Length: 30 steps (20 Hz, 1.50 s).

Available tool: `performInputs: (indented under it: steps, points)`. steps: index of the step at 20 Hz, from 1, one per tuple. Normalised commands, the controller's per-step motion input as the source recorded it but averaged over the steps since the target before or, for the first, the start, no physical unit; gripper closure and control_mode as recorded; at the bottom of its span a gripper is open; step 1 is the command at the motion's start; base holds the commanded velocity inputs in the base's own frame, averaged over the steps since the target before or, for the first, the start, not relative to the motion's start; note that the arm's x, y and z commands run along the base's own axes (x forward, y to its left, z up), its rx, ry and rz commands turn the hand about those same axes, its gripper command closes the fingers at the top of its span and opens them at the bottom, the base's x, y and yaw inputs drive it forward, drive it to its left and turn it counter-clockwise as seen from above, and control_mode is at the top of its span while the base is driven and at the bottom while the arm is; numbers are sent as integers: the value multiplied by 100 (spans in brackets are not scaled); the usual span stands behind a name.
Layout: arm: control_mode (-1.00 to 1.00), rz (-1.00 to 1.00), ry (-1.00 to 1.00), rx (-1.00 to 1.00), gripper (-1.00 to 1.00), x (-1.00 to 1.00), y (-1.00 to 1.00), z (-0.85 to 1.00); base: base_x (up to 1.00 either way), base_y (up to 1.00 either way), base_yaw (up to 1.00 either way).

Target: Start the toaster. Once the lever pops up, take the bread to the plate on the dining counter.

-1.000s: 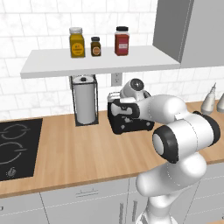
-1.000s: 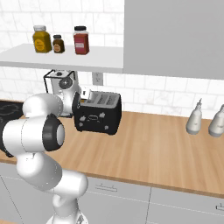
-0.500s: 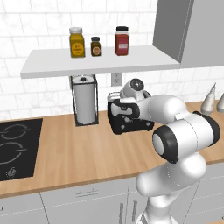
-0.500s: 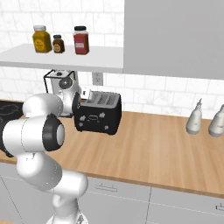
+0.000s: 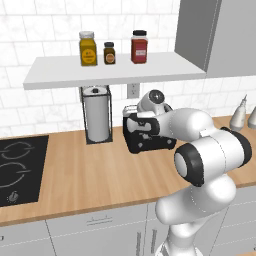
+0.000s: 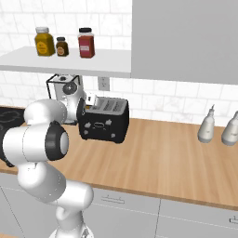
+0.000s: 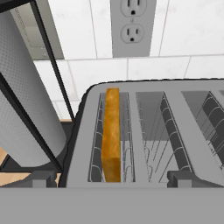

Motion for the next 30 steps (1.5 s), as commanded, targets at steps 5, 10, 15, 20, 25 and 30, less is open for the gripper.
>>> performInputs:
  steps: [5,10,15,20,25,30]
  points:
    - [-100,0,0,0,-100,0,0,0,0,0,0]
    - [-100,0,0,0,-100,0,0,0,0,0,0]
    - [-100,0,0,0,-100,0,0,0,0,0,0]
    - [-100,0,0,0,-100,0,0,0,0,0,0]
    - [-100,0,0,0,-100,0,0,0,0,0,0]
    - [-100,0,0,0,-100,0,0,0,0,0,0]
